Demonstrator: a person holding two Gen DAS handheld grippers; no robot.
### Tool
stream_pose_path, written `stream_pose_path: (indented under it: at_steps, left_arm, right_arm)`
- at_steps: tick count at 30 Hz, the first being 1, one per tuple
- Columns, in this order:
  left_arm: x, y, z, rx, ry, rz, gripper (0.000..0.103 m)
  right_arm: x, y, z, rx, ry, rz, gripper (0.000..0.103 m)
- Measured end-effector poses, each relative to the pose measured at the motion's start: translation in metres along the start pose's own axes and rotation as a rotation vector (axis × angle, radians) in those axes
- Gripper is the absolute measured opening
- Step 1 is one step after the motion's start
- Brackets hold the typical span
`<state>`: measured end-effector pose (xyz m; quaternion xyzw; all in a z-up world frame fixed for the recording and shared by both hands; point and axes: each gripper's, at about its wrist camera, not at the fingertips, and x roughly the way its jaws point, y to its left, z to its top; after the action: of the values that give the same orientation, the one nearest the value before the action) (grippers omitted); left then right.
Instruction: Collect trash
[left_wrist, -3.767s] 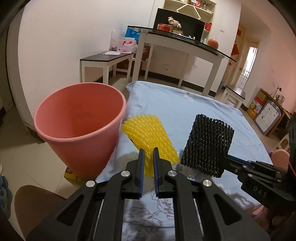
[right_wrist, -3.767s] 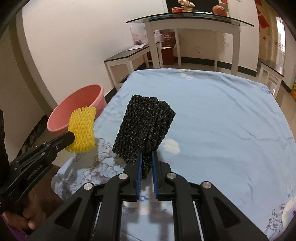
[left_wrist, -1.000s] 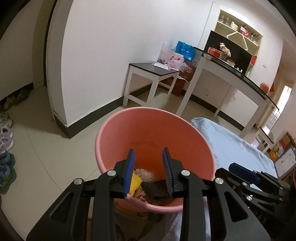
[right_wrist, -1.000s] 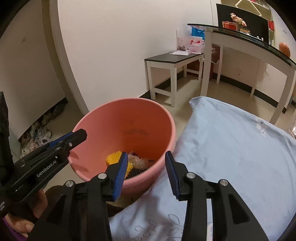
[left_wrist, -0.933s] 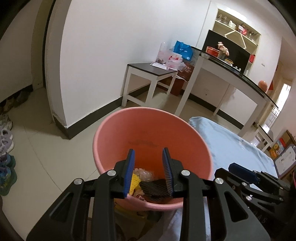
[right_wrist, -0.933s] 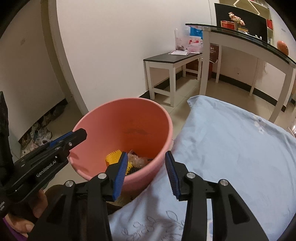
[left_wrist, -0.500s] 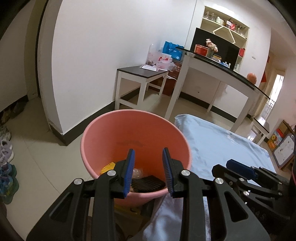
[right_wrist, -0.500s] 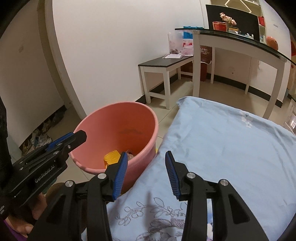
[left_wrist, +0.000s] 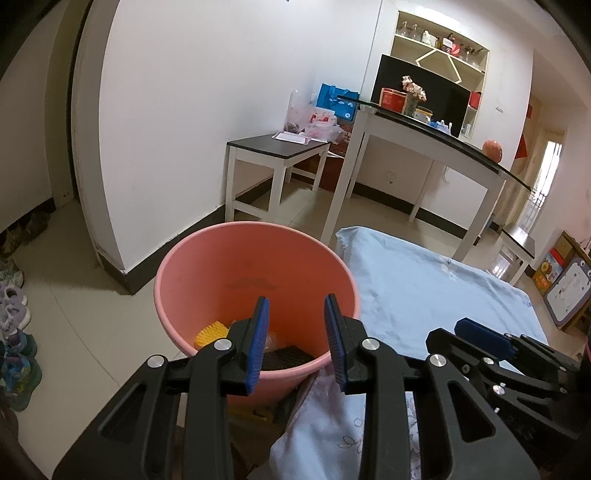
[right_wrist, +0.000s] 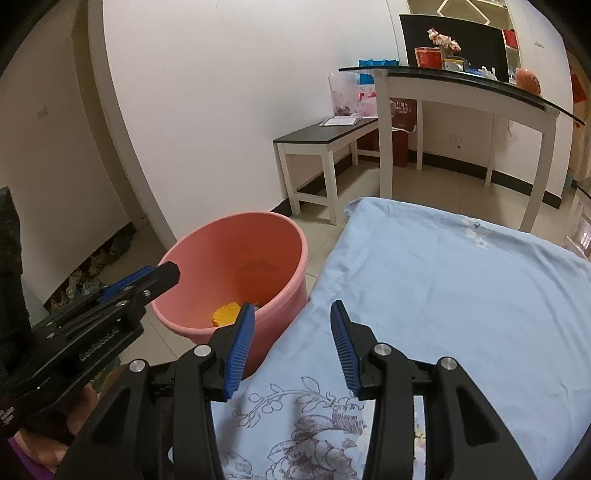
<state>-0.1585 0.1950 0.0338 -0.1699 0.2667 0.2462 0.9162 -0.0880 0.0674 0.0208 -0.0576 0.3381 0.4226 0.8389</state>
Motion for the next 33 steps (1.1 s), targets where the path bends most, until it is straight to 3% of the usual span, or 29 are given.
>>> stream_pose_path:
  at_steps: [7, 33]
  left_arm:
    - [-0.007, -0.004, -0.001, 0.008, -0.006, 0.007, 0.031]
    - [-0.028, -0.019, -0.005, 0.044, -0.037, 0.021, 0.031]
  right_arm:
    - [-0.018, 0.003, -0.008, -0.015, -0.044, -0.009, 0.052]
    - [-0.052, -0.02, -0.028, 0.034, -0.101, -0.016, 0.053]
